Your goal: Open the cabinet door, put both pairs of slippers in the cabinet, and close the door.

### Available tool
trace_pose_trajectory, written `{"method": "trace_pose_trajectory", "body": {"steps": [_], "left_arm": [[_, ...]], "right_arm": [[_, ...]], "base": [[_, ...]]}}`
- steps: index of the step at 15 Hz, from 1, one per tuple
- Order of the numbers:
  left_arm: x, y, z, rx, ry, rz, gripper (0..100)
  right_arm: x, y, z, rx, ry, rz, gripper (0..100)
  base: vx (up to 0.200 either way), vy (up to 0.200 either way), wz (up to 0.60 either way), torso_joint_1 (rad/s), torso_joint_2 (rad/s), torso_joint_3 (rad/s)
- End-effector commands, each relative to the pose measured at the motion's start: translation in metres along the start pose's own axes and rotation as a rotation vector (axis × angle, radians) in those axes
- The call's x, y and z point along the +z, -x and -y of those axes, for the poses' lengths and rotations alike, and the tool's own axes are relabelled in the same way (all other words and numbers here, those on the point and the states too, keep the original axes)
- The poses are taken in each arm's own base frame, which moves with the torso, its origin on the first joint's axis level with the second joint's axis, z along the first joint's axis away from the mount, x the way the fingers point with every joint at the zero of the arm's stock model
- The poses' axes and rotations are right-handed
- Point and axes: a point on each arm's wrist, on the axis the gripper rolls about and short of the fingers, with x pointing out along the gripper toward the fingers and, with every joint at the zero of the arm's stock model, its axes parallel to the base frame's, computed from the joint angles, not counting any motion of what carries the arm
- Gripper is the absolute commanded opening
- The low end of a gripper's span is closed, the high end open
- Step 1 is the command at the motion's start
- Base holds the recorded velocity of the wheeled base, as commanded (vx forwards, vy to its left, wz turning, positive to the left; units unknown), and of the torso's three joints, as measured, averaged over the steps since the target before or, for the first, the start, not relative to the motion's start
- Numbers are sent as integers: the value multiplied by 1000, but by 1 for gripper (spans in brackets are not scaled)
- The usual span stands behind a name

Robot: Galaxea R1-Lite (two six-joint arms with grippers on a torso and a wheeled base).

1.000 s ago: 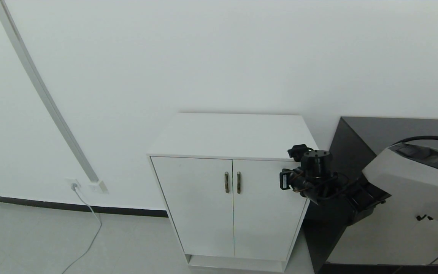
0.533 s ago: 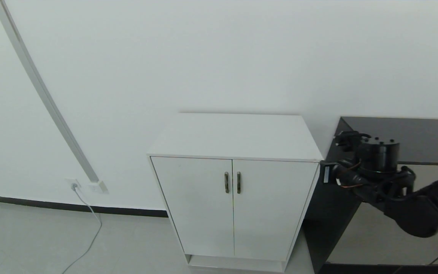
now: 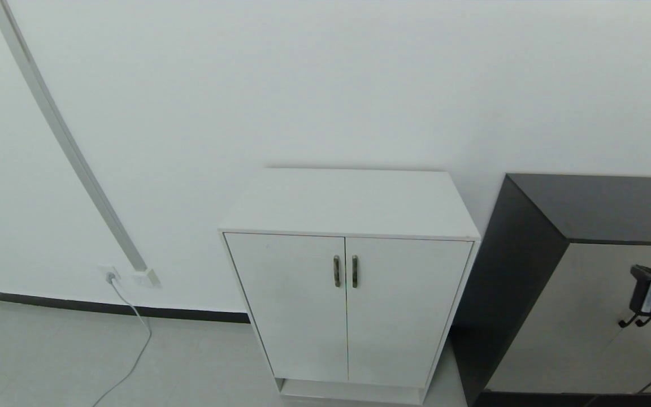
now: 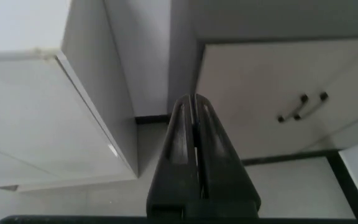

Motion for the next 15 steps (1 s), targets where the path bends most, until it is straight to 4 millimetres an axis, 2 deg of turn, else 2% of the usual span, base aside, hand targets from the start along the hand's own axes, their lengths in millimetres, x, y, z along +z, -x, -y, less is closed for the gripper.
{"method": "trace_pose_trajectory", "body": {"steps": [1, 7, 11, 15], "left_arm": [[0, 0, 0, 0, 0, -1, 0], [0, 0, 0, 0, 2, -1, 0], [0, 0, 0, 0, 2, -1, 0], [0, 0, 0, 0, 2, -1, 0]], "right_arm": [[-18, 44, 13, -8, -6, 28, 0], [-54, 86, 16, 99, -10, -72, 0], [-78, 127, 19, 250, -3, -144, 0], [-95, 145, 21, 262, 5, -183, 0]], "base": [[0, 0, 0, 0, 0, 0], [0, 0, 0, 0, 0, 0], [0, 0, 0, 0, 0, 0], [0, 0, 0, 0, 0, 0]]}}
